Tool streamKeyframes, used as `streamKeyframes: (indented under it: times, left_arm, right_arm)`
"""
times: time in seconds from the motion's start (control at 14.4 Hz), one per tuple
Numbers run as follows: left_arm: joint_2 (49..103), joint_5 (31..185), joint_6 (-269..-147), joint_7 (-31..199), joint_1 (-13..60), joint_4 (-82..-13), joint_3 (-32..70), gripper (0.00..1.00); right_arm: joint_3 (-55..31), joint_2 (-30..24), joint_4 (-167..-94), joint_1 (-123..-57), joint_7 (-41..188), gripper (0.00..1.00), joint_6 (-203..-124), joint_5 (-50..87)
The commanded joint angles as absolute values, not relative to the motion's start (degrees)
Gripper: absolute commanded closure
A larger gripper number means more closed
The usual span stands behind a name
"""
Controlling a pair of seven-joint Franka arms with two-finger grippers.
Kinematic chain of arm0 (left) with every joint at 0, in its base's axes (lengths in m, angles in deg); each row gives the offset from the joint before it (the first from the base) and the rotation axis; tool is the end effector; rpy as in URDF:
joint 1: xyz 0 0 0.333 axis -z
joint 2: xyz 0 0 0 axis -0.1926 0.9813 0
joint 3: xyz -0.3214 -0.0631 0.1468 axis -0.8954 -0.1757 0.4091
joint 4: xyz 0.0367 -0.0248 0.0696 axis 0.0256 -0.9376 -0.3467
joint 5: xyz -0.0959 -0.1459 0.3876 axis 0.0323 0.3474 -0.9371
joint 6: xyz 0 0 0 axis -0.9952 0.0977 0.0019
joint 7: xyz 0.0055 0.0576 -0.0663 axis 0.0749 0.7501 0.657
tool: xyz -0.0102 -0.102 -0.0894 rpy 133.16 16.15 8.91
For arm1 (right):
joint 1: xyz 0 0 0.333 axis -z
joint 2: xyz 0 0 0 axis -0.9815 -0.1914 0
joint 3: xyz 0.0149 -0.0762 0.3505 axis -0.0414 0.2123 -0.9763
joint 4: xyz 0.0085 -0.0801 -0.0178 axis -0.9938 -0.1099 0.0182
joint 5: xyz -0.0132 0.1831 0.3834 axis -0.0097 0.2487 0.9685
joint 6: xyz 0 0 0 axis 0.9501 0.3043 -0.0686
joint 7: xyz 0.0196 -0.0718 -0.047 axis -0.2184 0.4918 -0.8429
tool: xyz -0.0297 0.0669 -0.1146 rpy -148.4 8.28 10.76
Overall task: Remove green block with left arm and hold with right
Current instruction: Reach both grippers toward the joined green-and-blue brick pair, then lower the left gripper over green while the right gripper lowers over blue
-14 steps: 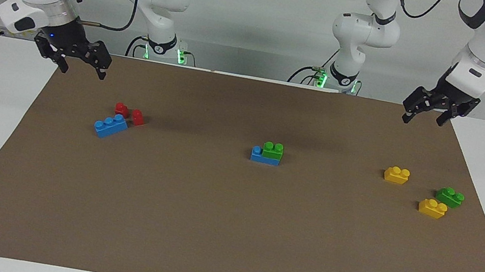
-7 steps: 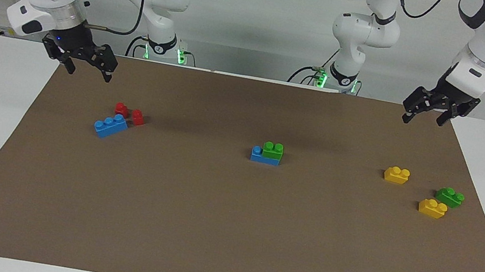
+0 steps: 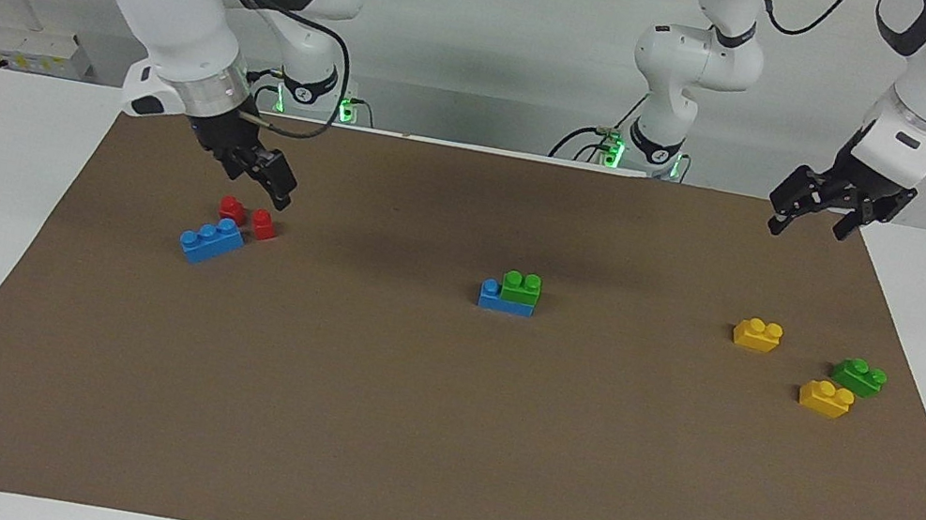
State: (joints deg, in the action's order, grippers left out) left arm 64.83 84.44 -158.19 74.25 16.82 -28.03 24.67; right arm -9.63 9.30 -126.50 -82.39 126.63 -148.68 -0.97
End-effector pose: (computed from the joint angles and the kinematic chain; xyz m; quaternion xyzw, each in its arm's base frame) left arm 0.5782 -0.0368 0.6490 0.9997 0.0205 -0.0002 0.0109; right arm 0.6055 0.1080 0.5400 -0.9384 0.3323 0.0452 0.0829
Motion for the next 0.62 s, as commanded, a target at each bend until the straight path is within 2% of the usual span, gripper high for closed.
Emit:
streamKeyframes:
  times: [0.0, 0.28, 0.55]
  left_arm:
    - [61.8, 85.4, -158.0, 77.4, 17.3, -32.2, 24.8, 0.0]
    - [59.1, 87.0, -161.0, 95.2, 19.9, -38.1, 24.6, 0.0]
    - [54.9, 87.8, -169.1, 117.0, 26.3, -47.2, 24.6, 0.0]
  right_arm:
    - [-9.8, 8.7, -129.9, -85.5, 143.2, 0.0, -154.6, 5.1]
    - [-9.8, 7.5, -135.6, -91.0, 158.0, 0.0, -164.0, 13.4]
    - [-9.8, 4.6, -137.9, -95.2, 164.1, 0.0, -170.9, 19.6]
